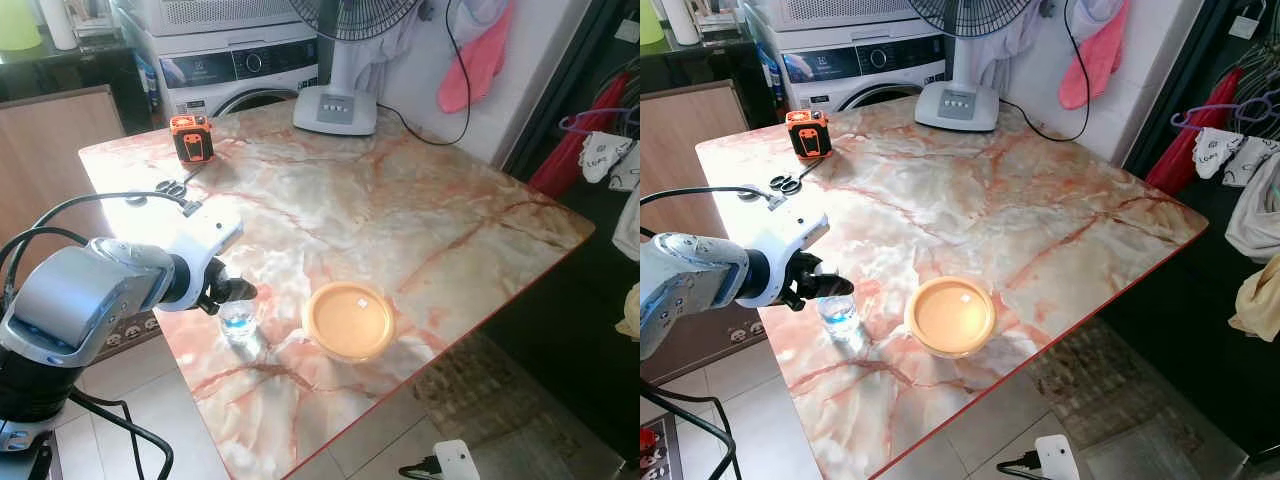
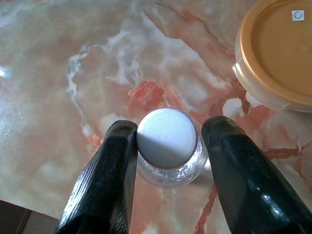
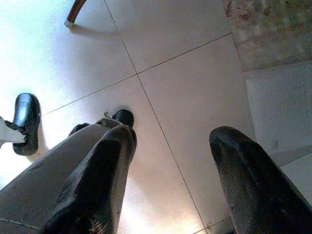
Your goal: Restocking fridge
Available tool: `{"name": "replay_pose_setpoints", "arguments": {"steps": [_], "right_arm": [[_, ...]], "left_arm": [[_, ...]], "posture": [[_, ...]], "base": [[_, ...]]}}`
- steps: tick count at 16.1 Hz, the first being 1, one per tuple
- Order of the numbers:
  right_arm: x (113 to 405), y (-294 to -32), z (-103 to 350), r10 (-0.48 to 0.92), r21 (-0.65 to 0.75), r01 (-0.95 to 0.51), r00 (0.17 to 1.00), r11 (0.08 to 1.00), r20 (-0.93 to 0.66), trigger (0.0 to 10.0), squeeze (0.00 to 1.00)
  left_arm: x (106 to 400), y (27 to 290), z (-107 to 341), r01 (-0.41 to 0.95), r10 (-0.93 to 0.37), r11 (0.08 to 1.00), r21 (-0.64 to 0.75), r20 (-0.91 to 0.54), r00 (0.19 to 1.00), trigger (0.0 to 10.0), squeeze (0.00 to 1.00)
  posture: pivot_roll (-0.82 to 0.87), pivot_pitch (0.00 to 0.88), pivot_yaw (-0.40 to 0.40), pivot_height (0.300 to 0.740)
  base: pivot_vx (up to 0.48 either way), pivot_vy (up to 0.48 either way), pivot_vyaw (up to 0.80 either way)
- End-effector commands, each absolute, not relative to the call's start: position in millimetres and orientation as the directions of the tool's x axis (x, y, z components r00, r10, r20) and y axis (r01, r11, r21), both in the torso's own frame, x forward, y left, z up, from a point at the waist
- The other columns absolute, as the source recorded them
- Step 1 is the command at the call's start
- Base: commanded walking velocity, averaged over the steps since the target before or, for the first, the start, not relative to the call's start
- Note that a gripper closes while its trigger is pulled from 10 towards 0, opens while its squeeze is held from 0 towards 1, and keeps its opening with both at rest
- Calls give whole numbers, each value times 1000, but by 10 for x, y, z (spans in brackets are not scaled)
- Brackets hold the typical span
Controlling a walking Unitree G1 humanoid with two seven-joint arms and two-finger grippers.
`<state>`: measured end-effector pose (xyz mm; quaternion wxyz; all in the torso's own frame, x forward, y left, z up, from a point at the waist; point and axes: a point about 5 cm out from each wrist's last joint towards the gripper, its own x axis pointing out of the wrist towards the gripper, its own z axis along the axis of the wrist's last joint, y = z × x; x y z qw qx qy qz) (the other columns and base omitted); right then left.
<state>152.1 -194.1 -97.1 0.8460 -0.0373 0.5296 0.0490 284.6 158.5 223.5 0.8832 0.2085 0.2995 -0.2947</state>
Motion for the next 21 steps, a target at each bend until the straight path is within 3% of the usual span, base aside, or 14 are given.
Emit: {"name": "replay_pose_setpoints", "arguments": {"steps": [1, 3, 5, 6, 7, 9, 10, 21], "right_arm": [[1519, -1979, -966, 34, -21, -122, 431, 992, -902, 10000, 0], [1521, -1978, -966, 34, -21, -123, 431, 992, -902, 10000, 0], [1521, -1976, -966, 35, -20, -123, 431, 992, -902, 10000, 0], [1522, -1976, -966, 35, -20, -124, 431, 992, -902, 10000, 0], [1523, -1975, -965, 36, -20, -124, 431, 992, -902, 10000, 0], [1523, -1974, -965, 36, -19, -123, 431, 992, -902, 10000, 0], [1523, -1974, -965, 36, -19, -123, 431, 992, -902, 10000, 0], [1521, -1974, -966, 38, -16, -122, 430, 992, -902, 10000, 0]], "left_arm": [[2859, 1596, 2238, 640, -381, 739, 214, -650, 657, 9961, 0], [2861, 1595, 2237, 638, -382, 741, 210, -649, 658, 9255, 0], [2864, 1602, 2228, 635, -378, 743, 212, -650, 660, 5843, 0], [2866, 1608, 2222, 632, -375, 745, 213, -651, 661, 2078, 0], [2867, 1608, 2222, 631, -374, 746, 213, -651, 661, 2078, 0], [2869, 1607, 2222, 631, -375, 746, 212, -650, 661, 392, 0], [2869, 1608, 2221, 631, -374, 746, 213, -650, 662, 0, 0], [2888, 1579, 2182, 609, -383, 770, 188, -627, 678, 0, 0]], "posture": [[63, 0, -96, 740], [63, 0, -96, 740], [64, 0, -96, 740], [64, 0, -96, 740], [62, 0, -96, 740], [62, 0, -96, 740], [61, 0, -96, 740], [57, 0, -98, 740]], "base": [[0, 0, 0], [0, 0, 0], [0, 0, 0], [0, 0, 0], [0, 0, 0], [0, 0, 0], [0, 0, 0], [0, 0, 0]]}}
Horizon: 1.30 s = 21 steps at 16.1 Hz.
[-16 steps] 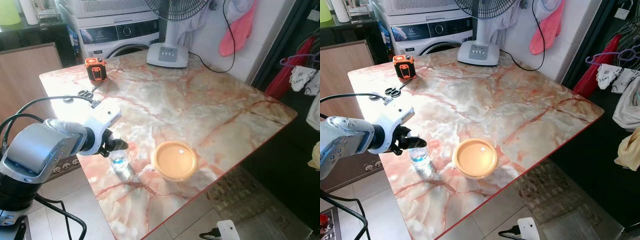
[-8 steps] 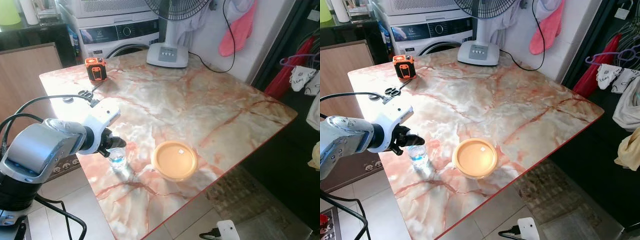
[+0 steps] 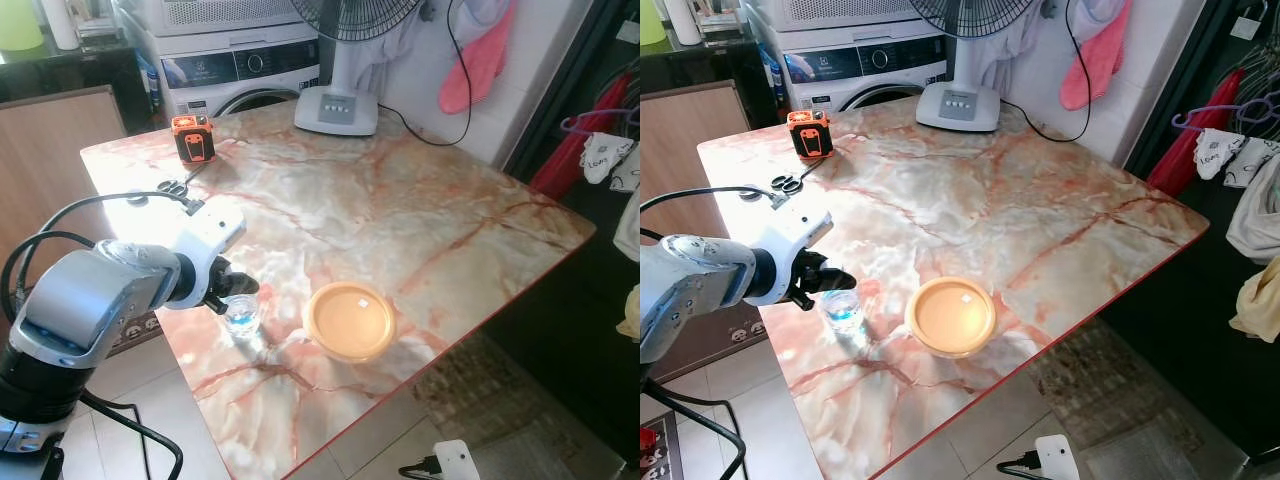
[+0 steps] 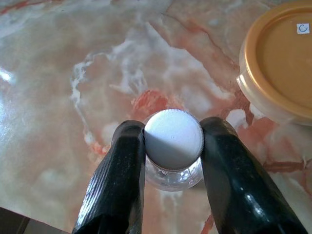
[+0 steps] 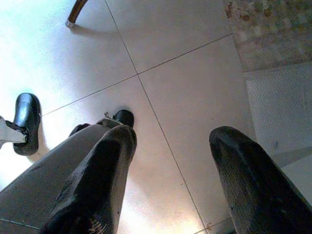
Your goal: Restocking fridge
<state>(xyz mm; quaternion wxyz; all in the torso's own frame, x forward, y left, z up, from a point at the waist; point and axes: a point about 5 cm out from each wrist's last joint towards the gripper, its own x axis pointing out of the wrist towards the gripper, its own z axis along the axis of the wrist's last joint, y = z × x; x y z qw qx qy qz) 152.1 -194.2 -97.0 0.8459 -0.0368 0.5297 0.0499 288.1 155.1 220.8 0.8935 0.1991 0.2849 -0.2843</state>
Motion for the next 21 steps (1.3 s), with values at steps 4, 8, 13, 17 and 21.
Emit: {"name": "replay_pose_setpoints", "arguments": {"steps": [4, 8, 13, 17, 21], "right_arm": [[1523, -1972, -965, 42, -13, -125, 429, 992, -902, 10000, 0], [1524, -1975, -965, 41, -13, -124, 429, 992, -902, 10000, 0], [1521, -1986, -964, 40, -17, -128, 428, 992, -903, 10000, 0], [1513, -1993, -966, 37, -19, -127, 426, 992, -904, 10000, 0], [1513, -1978, -968, 40, -17, -131, 426, 991, -904, 10000, 0]], "left_arm": [[2898, 1586, 2200, 577, -374, 796, 182, -600, 707, 0, 0], [2974, 1543, 2351, 492, -360, 846, 203, -464, 810, 0, 0], [3022, 1497, 2469, 304, -272, 903, 302, -146, 951, 0, 0], [2946, 1318, 2270, 224, -237, 923, 313, 4, 972, 10000, 0], [2934, 1252, 2232, 92, -183, 919, 383, 210, 961, 10000, 0]], "posture": [[59, 0, -100, 740], [56, 0, -103, 740], [51, 0, -109, 740], [39, 0, -110, 740], [35, 0, -99, 740]], "base": [[0, 0, 0], [0, 0, 0], [0, 0, 0], [0, 0, 0], [0, 0, 0]]}}
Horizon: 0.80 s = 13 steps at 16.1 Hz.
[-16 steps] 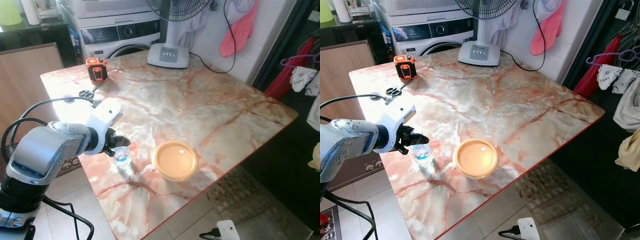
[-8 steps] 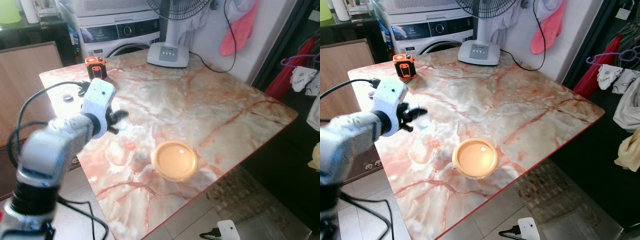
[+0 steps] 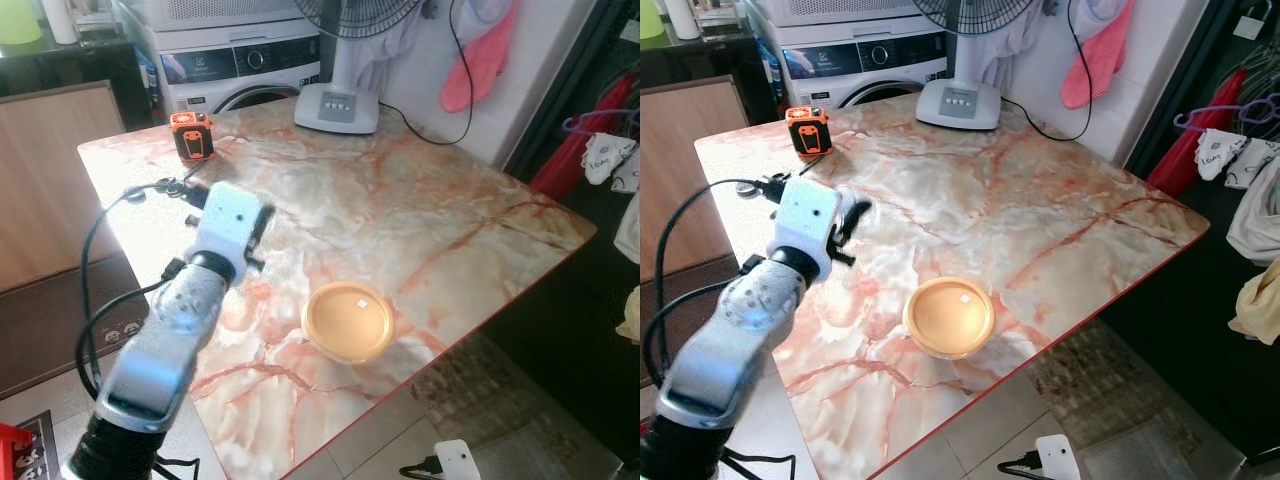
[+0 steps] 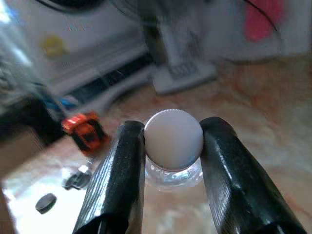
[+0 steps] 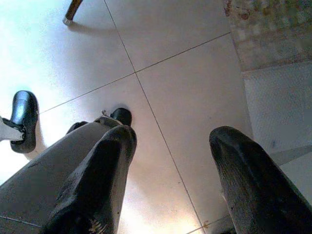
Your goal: Restocking fridge
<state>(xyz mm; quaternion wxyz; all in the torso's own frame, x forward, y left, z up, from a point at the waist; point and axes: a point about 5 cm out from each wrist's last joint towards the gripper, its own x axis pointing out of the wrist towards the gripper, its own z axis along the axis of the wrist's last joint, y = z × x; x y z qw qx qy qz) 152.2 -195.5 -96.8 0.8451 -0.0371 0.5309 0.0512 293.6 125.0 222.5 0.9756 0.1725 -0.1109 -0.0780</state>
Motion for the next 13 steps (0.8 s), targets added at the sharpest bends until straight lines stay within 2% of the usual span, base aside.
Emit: {"name": "replay_pose_setpoints", "arguments": {"steps": [1, 5, 13], "right_arm": [[1512, -1977, -969, 40, -16, -125, 427, 992, -904, 10000, 0], [1501, -1988, -971, 37, -19, -127, 425, 992, -905, 10000, 0], [1480, -1989, -979, 36, -19, -125, 424, 992, -905, 10000, 0]], "left_arm": [[2932, 1287, 2238, 68, -158, 936, 345, 240, 958, 10000, 0], [2917, 1391, 2275, -83, -54, 931, 355, 360, 931, 10000, 0], [2803, 1445, 2075, -144, -36, 909, 392, 417, 908, 10000, 0]], "posture": [[35, 0, -99, 740], [19, 0, -96, 740], [5, 0, -81, 740]], "base": [[0, 0, 0], [0, 0, 0], [0, 0, 0]]}}
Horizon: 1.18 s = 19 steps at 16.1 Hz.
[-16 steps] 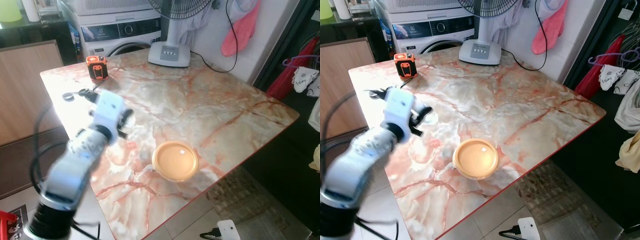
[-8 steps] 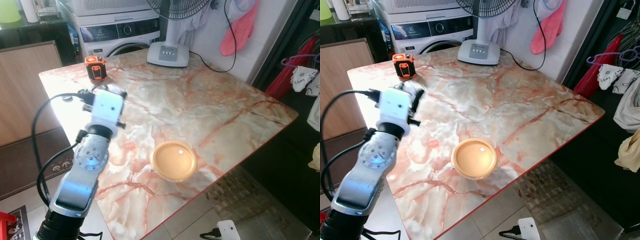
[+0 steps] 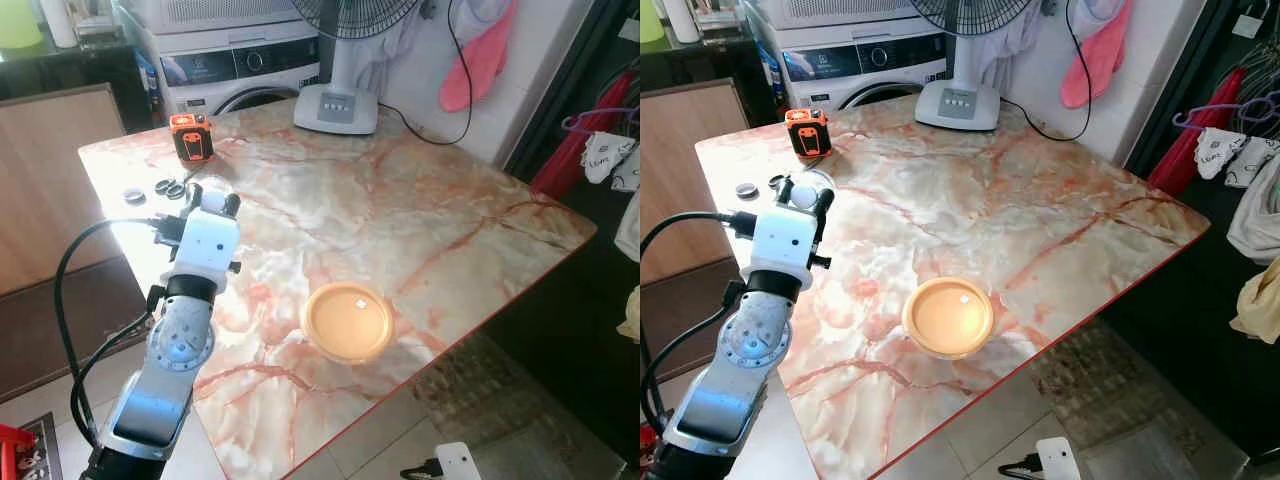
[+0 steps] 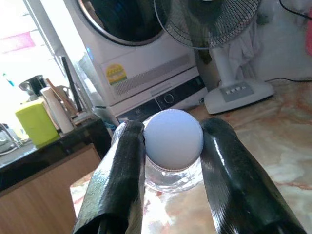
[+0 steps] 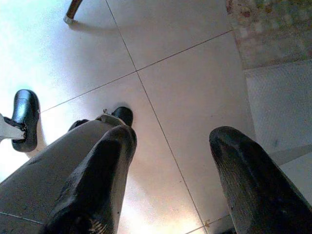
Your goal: Restocking fridge
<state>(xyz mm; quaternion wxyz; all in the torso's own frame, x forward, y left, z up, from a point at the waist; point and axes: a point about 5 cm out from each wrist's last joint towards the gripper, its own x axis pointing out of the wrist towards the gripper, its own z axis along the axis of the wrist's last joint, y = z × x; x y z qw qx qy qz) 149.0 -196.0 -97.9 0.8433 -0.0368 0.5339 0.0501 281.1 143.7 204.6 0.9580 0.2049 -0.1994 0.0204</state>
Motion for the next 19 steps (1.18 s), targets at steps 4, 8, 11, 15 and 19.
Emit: {"name": "replay_pose_setpoints", "arguments": {"steps": [4, 8, 11, 15, 19], "right_arm": [[1479, -1982, -980, 37, -18, -124, 424, 992, -905, 10000, 0], [1482, -1979, -979, 38, -16, -122, 425, 992, -904, 10000, 0], [1488, -1977, -977, 39, -13, -121, 426, 993, -904, 10000, 0], [1497, -1978, -974, 43, -11, -121, 428, 993, -903, 10000, 0], [1500, -1985, -972, 42, -10, -119, 426, 993, -904, 10000, 0]], "left_arm": [[2796, 1390, 2059, -131, -77, 898, 420, 443, 893, 10000, 0], [2789, 1380, 2051, -132, -82, 895, 426, 448, 890, 10000, 0], [2798, 1402, 2049, -145, -72, 892, 429, 450, 890, 10000, 0], [2802, 1445, 2035, -169, -46, 886, 431, 445, 894, 10000, 0], [2792, 1494, 2032, -189, -22, 885, 426, 444, 896, 10000, 0]], "posture": [[5, 0, -78, 740], [9, 0, -80, 740], [11, 0, -81, 740], [17, 0, -87, 740], [22, 0, -89, 740]], "base": [[-218, 0, 0], [-353, 0, 0], [-356, 0, 0], [-355, 0, 0], [-359, 0, 0]]}}
